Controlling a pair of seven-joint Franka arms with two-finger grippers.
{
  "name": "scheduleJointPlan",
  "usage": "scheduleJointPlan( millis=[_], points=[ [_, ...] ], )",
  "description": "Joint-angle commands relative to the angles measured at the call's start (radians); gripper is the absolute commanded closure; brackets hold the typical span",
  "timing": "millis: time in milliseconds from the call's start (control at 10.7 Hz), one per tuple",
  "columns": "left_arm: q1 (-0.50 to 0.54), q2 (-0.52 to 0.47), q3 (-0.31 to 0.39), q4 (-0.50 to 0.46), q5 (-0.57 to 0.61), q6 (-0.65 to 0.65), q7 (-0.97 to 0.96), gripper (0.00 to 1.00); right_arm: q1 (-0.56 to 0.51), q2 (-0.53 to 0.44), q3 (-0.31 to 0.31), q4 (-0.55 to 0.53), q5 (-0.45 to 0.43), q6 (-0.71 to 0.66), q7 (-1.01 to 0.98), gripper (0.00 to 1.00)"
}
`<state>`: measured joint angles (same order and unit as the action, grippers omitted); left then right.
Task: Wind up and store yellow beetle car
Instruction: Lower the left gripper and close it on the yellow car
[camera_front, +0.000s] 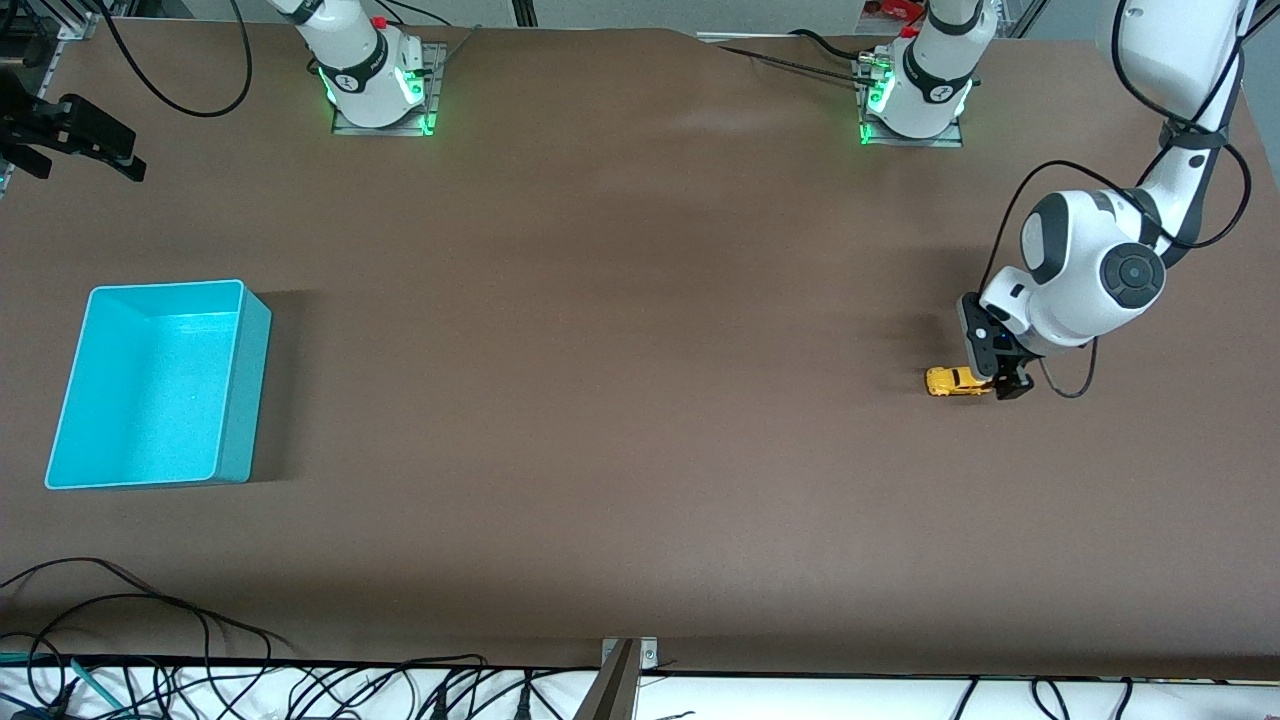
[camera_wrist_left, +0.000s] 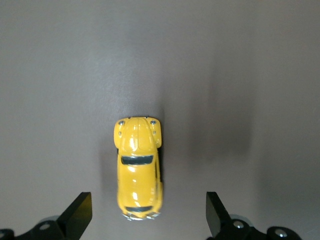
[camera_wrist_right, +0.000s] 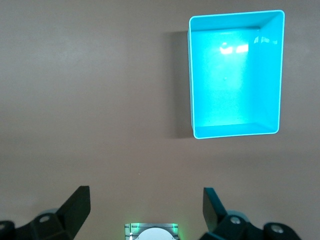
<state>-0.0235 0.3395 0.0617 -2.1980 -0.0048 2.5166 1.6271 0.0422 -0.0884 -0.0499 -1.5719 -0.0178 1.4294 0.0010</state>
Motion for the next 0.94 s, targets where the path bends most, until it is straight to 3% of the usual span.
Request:
scheduleJointPlan(
  millis=[0, 281, 375, 656, 750, 844],
  points=[
    [0.002, 0.045, 0.0, 0.014, -0.021, 0.044, 0.142, 0.0, -0.001, -0.008, -0.001, 0.007, 0.015, -0.015, 0.008, 0.0],
    [0.005, 0.081, 0.0, 0.026, -0.071, 0.047, 0.137, 0.03, -0.001, -0.008, -0.001, 0.007, 0.015, -0.014, 0.008, 0.0],
    [0.005, 0.084, 0.0, 0.026, -0.099, 0.047, 0.137, 0.17, -0.001, -0.008, -0.001, 0.007, 0.015, -0.014, 0.007, 0.0],
    [0.005, 0.099, 0.0, 0.032, -0.109, 0.047, 0.132, 0.22, -0.001, -0.008, -0.001, 0.007, 0.015, -0.014, 0.008, 0.0],
    [0.005, 0.099, 0.0, 0.032, -0.107, 0.047, 0.132, 0.33, -0.001, -0.008, -0.001, 0.007, 0.015, -0.014, 0.007, 0.0],
    [0.005, 0.099, 0.0, 0.032, -0.104, 0.047, 0.135, 0.54, -0.001, -0.008, -0.001, 0.007, 0.015, -0.014, 0.008, 0.0]
  ],
)
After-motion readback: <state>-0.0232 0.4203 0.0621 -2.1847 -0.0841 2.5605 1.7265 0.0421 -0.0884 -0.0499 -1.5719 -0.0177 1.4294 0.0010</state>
